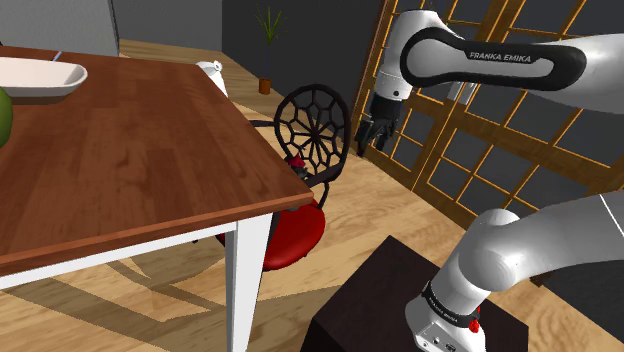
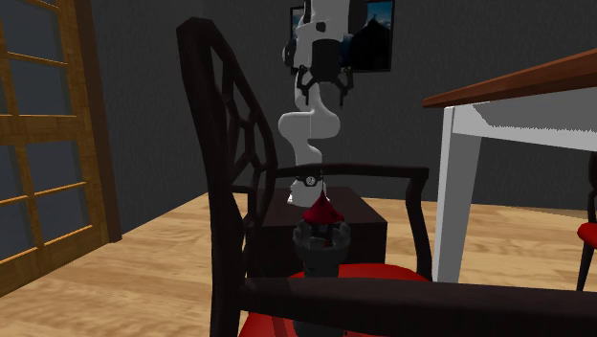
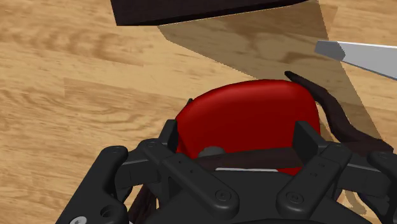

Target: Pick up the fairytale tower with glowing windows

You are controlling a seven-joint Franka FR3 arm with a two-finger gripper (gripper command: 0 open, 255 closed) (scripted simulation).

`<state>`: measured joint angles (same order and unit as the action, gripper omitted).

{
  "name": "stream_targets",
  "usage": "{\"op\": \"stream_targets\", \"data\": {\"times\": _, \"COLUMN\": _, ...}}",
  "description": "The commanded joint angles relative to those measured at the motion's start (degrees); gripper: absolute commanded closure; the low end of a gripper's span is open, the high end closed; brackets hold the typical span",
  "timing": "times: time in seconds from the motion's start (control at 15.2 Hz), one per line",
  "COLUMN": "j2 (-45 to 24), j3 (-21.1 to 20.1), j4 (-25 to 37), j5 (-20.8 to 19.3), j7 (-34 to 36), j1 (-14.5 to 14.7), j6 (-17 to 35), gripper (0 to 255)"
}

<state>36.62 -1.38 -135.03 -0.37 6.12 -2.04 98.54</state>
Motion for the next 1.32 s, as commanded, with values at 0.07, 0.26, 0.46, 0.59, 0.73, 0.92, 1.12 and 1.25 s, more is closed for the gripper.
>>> {"op": "stream_targets", "data": {"times": 0.07, "j2": -5.8, "j3": 0.8, "j4": 1.4, "j5": -0.5, "j7": -1.2, "j1": -0.3, "j6": 5.2, "gripper": 0}}
{"op": "stream_targets", "data": {"times": 0.26, "j2": -11.9, "j3": 1.4, "j4": 4.1, "j5": -0.7, "j7": -2.3, "j1": -0.5, "j6": 9.3, "gripper": 0}}
{"op": "stream_targets", "data": {"times": 0.46, "j2": -18.2, "j3": 1.9, "j4": 7.5, "j5": -0.8, "j7": -3.3, "j1": -0.7, "j6": 12.9, "gripper": 0}}
{"op": "stream_targets", "data": {"times": 0.59, "j2": -22.4, "j3": 2.2, "j4": 10.2, "j5": -0.8, "j7": -4.1, "j1": -0.8, "j6": 14.9, "gripper": 0}}
{"op": "stream_targets", "data": {"times": 0.73, "j2": -26.6, "j3": 2.5, "j4": 13.1, "j5": -0.7, "j7": -4.8, "j1": -0.9, "j6": 16.7, "gripper": 0}}
{"op": "stream_targets", "data": {"times": 0.92, "j2": -32.9, "j3": 2.9, "j4": 18.0, "j5": -0.5, "j7": -5.8, "j1": -1.0, "j6": 18.8, "gripper": 0}}
{"op": "stream_targets", "data": {"times": 1.12, "j2": -39.3, "j3": 3.1, "j4": 23.7, "j5": -0.1, "j7": -6.9, "j1": -1.2, "j6": 20.2, "gripper": 0}}
{"op": "stream_targets", "data": {"times": 1.25, "j2": -43.6, "j3": 3.2, "j4": 27.9, "j5": 0.2, "j7": -7.6, "j1": -1.4, "j6": 20.8, "gripper": 0}}
